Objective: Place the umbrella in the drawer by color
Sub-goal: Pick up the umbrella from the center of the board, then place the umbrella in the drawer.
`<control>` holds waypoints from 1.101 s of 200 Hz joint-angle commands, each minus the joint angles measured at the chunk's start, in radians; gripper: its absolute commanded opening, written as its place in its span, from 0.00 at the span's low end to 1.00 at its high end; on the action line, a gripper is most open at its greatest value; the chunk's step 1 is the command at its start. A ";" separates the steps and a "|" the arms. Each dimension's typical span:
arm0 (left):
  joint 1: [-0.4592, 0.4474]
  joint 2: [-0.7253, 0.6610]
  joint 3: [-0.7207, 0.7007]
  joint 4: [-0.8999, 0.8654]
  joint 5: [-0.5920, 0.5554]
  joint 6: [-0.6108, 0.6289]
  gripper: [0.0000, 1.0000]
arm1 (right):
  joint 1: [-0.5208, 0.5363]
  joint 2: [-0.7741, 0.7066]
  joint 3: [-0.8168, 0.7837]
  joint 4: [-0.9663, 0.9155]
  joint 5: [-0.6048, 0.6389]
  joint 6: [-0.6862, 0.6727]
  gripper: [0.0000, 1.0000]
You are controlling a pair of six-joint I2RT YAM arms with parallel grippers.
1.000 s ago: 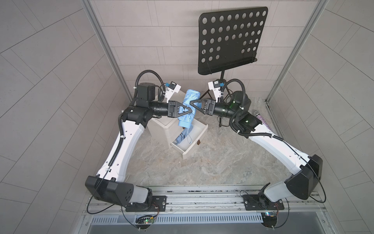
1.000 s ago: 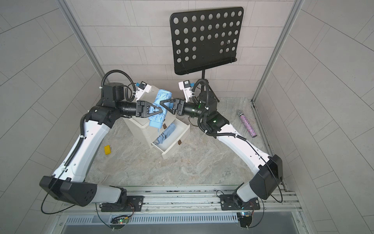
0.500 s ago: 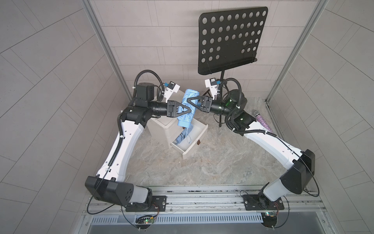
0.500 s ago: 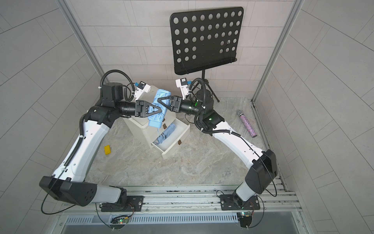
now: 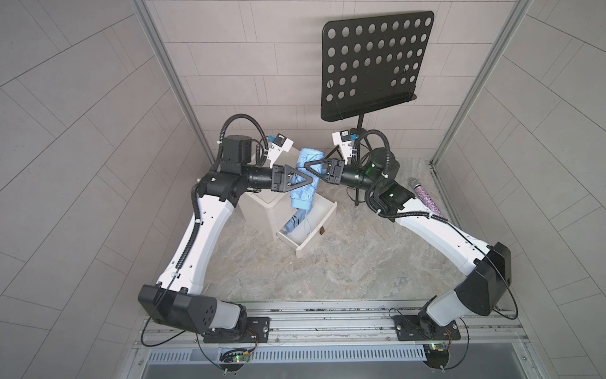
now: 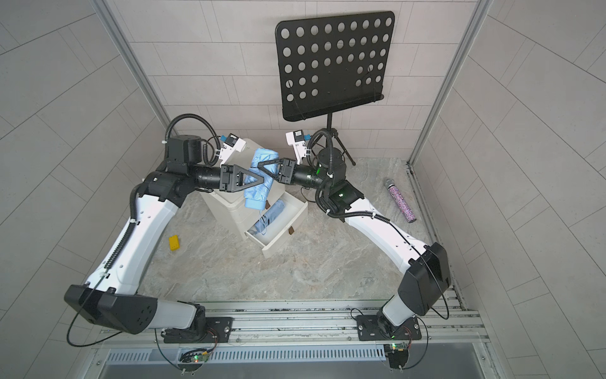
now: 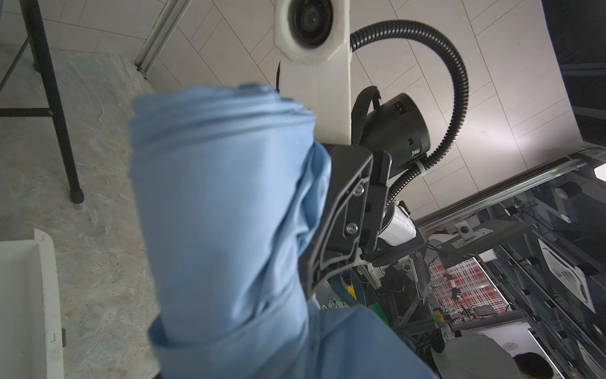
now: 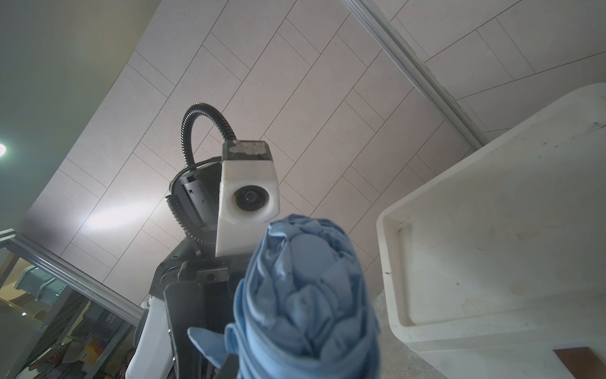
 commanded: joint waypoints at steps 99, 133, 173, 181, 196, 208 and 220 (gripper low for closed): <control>0.184 -0.042 0.124 -0.230 -0.060 0.277 0.69 | -0.099 -0.080 -0.028 -0.324 0.245 -0.081 0.30; 0.184 -0.087 0.121 -0.274 -0.313 0.383 0.69 | -0.101 -0.030 -0.019 -0.400 0.309 -0.025 0.30; 0.184 -0.142 0.042 -0.200 -0.500 0.391 0.69 | -0.077 0.035 0.001 -0.485 0.402 0.012 0.30; 0.184 -0.146 0.031 -0.192 -0.516 0.386 0.69 | -0.069 0.053 0.010 -0.508 0.419 0.014 0.30; 0.184 -0.147 0.019 -0.179 -0.531 0.378 0.69 | -0.054 0.082 0.030 -0.550 0.452 0.016 0.30; 0.184 -0.148 0.007 -0.168 -0.532 0.371 0.69 | -0.041 0.104 0.044 -0.574 0.478 0.020 0.30; 0.183 -0.153 -0.011 -0.150 -0.531 0.361 0.69 | -0.031 0.130 0.059 -0.597 0.498 0.024 0.30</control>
